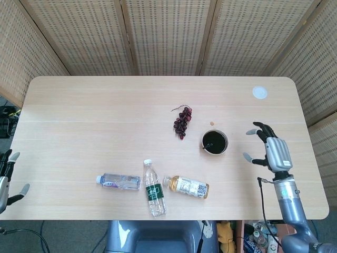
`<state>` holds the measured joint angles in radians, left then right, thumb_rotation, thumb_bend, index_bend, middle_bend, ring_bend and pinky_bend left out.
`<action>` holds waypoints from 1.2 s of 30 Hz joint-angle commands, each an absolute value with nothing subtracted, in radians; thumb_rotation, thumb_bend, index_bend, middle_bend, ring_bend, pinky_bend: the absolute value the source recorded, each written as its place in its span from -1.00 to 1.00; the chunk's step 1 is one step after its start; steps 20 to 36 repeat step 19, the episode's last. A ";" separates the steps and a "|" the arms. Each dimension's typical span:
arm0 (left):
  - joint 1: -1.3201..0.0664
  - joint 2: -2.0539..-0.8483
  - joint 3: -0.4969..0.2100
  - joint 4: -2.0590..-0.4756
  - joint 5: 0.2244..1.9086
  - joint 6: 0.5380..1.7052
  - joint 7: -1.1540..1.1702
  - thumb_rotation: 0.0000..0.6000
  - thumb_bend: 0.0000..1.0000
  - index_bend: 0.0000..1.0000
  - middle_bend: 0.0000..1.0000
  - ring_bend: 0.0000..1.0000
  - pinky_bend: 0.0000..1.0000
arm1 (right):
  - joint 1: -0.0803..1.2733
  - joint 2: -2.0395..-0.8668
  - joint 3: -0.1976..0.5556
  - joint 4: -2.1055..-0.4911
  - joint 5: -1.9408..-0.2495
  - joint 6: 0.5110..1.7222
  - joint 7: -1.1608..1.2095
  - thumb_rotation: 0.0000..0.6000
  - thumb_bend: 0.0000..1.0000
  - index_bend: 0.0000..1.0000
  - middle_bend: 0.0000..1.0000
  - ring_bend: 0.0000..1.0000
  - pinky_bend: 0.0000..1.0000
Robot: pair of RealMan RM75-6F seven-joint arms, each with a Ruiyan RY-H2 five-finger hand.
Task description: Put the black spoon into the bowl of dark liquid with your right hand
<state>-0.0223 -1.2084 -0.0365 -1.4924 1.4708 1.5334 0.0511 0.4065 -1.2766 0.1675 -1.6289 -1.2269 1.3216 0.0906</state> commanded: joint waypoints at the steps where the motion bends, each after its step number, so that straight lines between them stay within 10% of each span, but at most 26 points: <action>1: -0.016 -1.206 -0.030 -1.492 1.480 1.541 0.047 1.00 -0.42 -1.00 -1.00 -1.00 -1.00 | 0.343 -1.292 0.109 -1.614 -1.304 1.418 -0.018 1.00 -0.32 -0.41 -0.65 -0.79 -0.38; 36: 0.023 -1.197 0.011 -1.519 1.548 1.601 0.062 1.00 -0.42 -1.00 -1.00 -1.00 -1.00 | 0.194 -1.308 0.031 -1.638 -1.422 1.599 -0.190 1.00 -0.32 -0.46 -0.71 -0.90 -0.48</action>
